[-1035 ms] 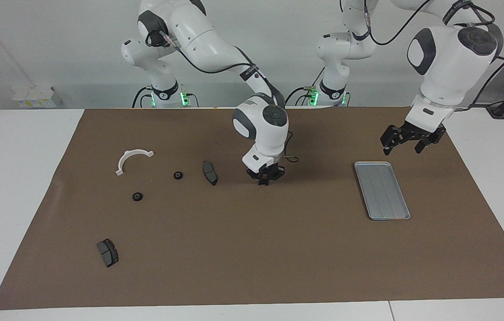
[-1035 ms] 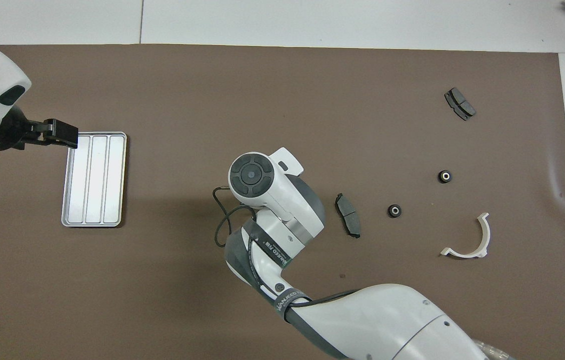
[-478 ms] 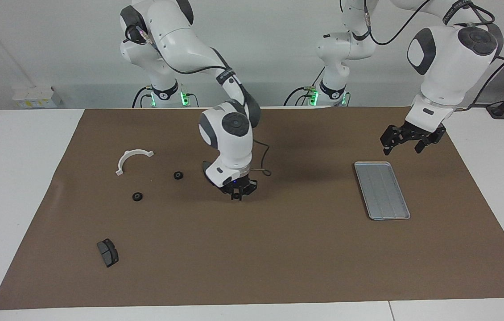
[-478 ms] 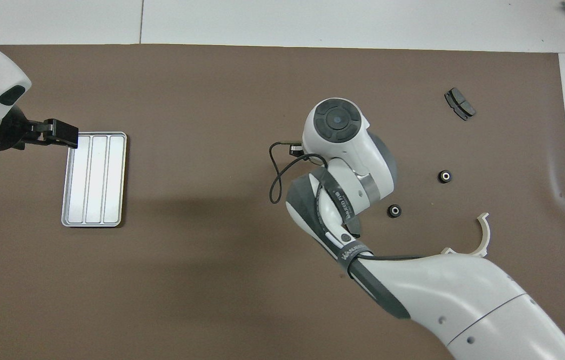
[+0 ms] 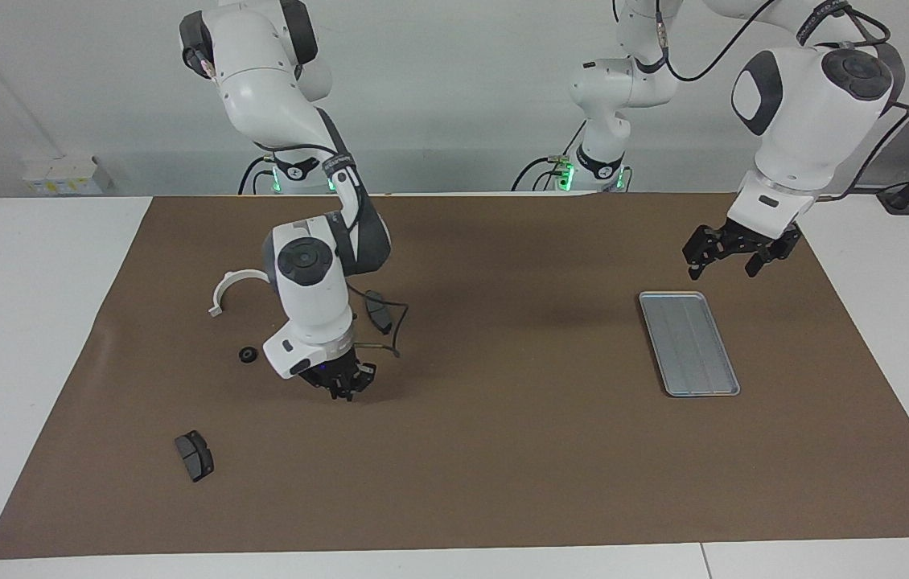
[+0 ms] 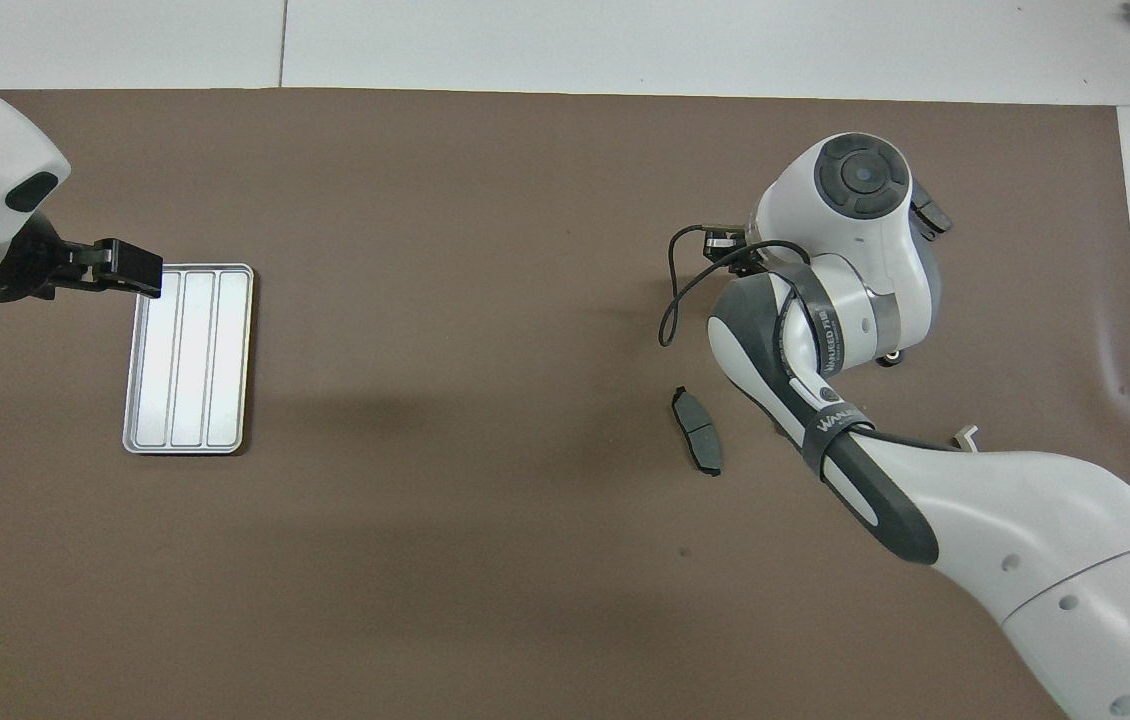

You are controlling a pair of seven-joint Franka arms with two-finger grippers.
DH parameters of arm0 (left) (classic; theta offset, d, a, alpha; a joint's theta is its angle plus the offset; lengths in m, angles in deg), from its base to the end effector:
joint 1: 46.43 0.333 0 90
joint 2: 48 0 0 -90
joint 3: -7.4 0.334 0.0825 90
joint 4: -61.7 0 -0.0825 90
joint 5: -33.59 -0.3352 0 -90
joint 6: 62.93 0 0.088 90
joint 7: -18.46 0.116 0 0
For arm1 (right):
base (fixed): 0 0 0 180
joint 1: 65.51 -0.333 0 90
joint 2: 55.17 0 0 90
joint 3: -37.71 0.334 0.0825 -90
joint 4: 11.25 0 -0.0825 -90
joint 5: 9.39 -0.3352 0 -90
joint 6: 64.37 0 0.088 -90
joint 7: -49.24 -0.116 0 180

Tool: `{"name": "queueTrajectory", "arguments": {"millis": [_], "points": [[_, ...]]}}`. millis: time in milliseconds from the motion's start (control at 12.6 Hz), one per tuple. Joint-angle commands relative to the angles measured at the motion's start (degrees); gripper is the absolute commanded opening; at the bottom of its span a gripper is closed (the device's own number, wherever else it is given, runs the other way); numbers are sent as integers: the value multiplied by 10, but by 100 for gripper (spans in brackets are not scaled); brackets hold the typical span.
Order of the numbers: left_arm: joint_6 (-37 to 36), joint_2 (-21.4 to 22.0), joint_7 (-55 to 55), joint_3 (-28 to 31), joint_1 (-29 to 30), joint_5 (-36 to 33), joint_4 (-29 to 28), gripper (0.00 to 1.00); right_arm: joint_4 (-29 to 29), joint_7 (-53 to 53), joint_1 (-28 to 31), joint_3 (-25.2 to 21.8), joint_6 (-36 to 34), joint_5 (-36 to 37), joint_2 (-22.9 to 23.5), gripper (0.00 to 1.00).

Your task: Place bearing gear from tray to pile

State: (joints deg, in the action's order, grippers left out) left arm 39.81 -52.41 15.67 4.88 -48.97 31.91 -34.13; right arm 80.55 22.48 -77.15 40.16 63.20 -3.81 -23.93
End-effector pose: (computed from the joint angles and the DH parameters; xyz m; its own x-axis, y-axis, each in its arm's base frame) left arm 0.5436 -0.0445 0.5693 0.9979 -0.0457 0.0448 -0.0447 -0.9987 -0.0233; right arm 0.6486 0.1542 0.3538 0.9808 -0.1694 0.0966 -0.1719 -0.9850 0.0178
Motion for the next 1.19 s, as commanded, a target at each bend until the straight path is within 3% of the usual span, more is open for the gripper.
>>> {"name": "queueTrajectory", "arguments": {"millis": [0,80,159,239,318,398,796,1115], "points": [[4,19,9,4,-3,10,-23,100,28,22,34,7,5,-10,-13,1],[4,19,9,4,-3,10,-24,100,33,25,52,8,12,-9,-13,5],[4,19,10,4,-3,10,-24,100,33,39,59,7,14,-10,-13,18],[4,19,11,4,-3,10,-24,100,33,40,66,8,14,-10,-14,40],[4,19,11,4,-4,10,-24,100,34,41,70,8,14,-10,-14,82],[4,19,11,4,-3,10,-24,100,34,41,68,8,14,-10,-14,100],[4,19,10,4,-4,10,-24,100,34,43,72,8,2,-10,-71,100],[4,19,11,4,-4,10,-24,100,35,99,68,8,-110,-10,-172,100]]}}
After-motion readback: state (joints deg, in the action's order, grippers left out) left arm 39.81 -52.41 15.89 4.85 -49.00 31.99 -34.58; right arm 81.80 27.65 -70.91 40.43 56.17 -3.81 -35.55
